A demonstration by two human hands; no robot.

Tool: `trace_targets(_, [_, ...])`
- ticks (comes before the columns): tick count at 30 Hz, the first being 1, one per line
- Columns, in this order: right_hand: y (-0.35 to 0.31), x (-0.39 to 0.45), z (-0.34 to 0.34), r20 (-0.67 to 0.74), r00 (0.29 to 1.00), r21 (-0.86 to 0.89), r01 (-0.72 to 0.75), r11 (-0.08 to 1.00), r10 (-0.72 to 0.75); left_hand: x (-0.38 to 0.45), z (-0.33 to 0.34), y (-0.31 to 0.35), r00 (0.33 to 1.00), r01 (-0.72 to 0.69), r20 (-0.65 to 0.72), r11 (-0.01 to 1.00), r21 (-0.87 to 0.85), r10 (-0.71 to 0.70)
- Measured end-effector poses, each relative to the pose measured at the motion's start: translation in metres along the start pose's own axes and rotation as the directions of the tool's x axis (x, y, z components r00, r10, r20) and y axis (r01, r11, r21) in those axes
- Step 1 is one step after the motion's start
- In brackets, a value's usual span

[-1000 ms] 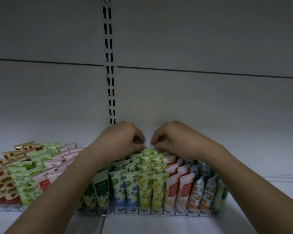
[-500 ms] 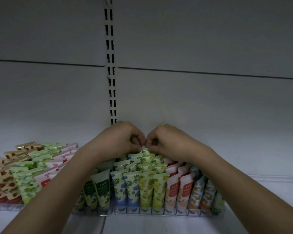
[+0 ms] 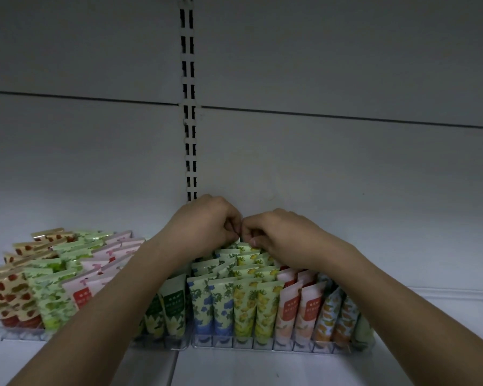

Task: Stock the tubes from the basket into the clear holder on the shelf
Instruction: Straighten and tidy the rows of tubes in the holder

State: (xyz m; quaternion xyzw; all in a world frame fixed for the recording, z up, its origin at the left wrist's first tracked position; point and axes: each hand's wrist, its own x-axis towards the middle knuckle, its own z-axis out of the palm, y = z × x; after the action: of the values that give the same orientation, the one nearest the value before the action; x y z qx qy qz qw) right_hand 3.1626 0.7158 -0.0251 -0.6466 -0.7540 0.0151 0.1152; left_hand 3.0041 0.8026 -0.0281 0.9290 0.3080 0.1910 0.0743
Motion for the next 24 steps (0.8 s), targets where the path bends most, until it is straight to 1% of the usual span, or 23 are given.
trace_targets(2, [-0.002, 0.000, -0.002, -0.002, 1.000, 0.005, -0.004, 1.000, 0.004, -0.001, -0.002, 0.001, 1.000, -0.004, 0.010, 0.999, -0.038, 0.005])
trace_targets(4, [-0.003, -0.003, -0.006, -0.045, 0.999, 0.017, -0.015, 1.000, 0.016, -0.003, -0.006, 0.003, 1.000, -0.029, -0.001, 0.998, -0.060, 0.029])
trace_targets(6, [-0.003, -0.011, -0.013, -0.164, 0.986, 0.080, -0.012, 0.997, 0.025, -0.006, -0.014, 0.004, 0.996, -0.062, -0.062, 0.996, -0.060, 0.058])
trace_targets(9, [-0.007, -0.031, -0.019, -0.396, 0.914, 0.278, 0.029, 0.960, 0.087, -0.009, -0.031, 0.000, 0.981, -0.071, -0.185, 0.992, -0.106, 0.051])
trace_targets(11, [-0.017, -0.042, -0.017, -0.454, 0.882, 0.347, 0.045, 0.937, 0.126, -0.013, -0.041, 0.000, 0.972, -0.073, -0.229, 0.991, -0.113, 0.046])
trace_targets(15, [-0.045, -0.055, -0.010, -0.382, 0.917, 0.314, 0.013, 0.949, 0.113, -0.032, -0.043, 0.010, 0.974, -0.085, -0.217, 0.994, -0.070, 0.068])
trace_targets(17, [-0.059, -0.065, -0.007, -0.370, 0.924, 0.316, 0.029, 0.948, 0.095, -0.057, -0.037, 0.014, 0.977, -0.063, -0.208, 0.995, -0.076, 0.046])
trace_targets(19, [-0.075, -0.078, 0.004, -0.352, 0.935, 0.295, 0.062, 0.953, 0.048, -0.094, -0.027, 0.016, 0.964, -0.059, -0.265, 0.993, -0.106, 0.029])
trace_targets(21, [-0.089, -0.090, 0.028, -0.315, 0.949, 0.256, 0.095, 0.962, -0.010, -0.135, -0.010, 0.017, 0.940, -0.102, -0.336, 0.989, -0.104, 0.061])
trace_targets(22, [-0.095, -0.095, 0.042, -0.288, 0.957, 0.252, 0.100, 0.962, -0.024, -0.155, 0.001, 0.018, 0.939, -0.111, -0.336, 0.990, -0.091, 0.074])
trace_targets(24, [-0.104, -0.108, 0.073, -0.222, 0.975, 0.273, 0.083, 0.958, -0.021, -0.190, 0.027, 0.020, 0.966, -0.081, -0.253, 0.993, -0.086, 0.056])
